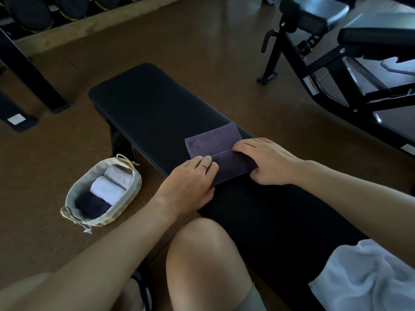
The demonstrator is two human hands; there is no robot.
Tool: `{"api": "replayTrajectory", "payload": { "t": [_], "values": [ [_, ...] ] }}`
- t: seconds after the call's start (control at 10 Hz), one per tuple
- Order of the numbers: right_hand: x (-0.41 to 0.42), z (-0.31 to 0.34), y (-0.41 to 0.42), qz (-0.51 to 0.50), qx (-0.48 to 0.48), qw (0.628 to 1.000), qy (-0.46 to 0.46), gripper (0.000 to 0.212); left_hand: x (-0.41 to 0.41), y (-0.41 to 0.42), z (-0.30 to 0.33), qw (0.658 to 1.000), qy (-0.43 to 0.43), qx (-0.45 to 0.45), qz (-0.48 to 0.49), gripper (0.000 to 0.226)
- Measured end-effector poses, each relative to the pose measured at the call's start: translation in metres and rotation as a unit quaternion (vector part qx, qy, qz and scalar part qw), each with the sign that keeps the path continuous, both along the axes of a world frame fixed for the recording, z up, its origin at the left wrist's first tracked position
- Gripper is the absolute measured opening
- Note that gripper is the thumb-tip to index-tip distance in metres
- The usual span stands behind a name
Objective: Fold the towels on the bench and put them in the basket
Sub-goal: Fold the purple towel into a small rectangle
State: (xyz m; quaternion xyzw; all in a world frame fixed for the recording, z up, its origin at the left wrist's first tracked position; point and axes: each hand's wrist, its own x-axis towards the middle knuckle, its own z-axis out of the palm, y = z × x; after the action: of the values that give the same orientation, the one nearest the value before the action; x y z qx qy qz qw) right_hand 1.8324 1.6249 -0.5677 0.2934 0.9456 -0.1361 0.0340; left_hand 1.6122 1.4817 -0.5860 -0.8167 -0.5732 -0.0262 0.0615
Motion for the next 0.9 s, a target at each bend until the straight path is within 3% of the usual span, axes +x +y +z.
{"api": "replayTrajectory", "payload": {
  "t": [0.1,0.2,0.3,0.4,0.5,0.6,0.7,0.8,0.9],
  "values": [
    [0.003,0.001,0.002,-0.024,-0.077,0.997,-0.01,0.088,0.0,0.002,0.0,0.999,-0.029,0.006,0.013,0.043],
    [0.002,-0.001,0.007,-0.043,-0.106,0.993,0.041,0.079,0.001,0.005,0.0,0.999,-0.047,0.01,0.013,0.037],
    [-0.002,0.0,0.018,-0.09,-0.172,0.974,0.116,0.061,-0.004,0.011,0.007,0.992,-0.117,-0.001,0.043,0.033],
    [-0.011,0.004,0.029,-0.184,-0.253,0.937,0.156,0.046,-0.018,0.02,0.013,0.966,-0.222,-0.05,0.12,0.023],
    [-0.016,0.005,0.041,-0.243,-0.32,0.896,0.187,0.035,-0.029,0.032,0.013,0.906,-0.372,-0.081,0.187,0.013],
    [-0.034,0.01,0.046,-0.283,-0.325,0.887,0.164,0.034,-0.038,0.043,0.006,0.861,-0.442,-0.057,0.245,0.012],
    [-0.061,0.009,0.037,-0.394,-0.244,0.809,0.36,0.038,-0.04,0.053,-0.001,0.833,-0.474,-0.052,0.281,0.017],
    [-0.06,-0.014,0.042,-0.386,-0.244,0.828,0.325,0.028,-0.04,0.065,-0.005,0.811,-0.482,-0.049,0.328,0.019],
    [-0.048,-0.018,0.045,-0.352,-0.232,0.879,0.222,0.012,-0.04,0.075,-0.008,0.803,-0.465,-0.059,0.368,0.019]
  ]
}}
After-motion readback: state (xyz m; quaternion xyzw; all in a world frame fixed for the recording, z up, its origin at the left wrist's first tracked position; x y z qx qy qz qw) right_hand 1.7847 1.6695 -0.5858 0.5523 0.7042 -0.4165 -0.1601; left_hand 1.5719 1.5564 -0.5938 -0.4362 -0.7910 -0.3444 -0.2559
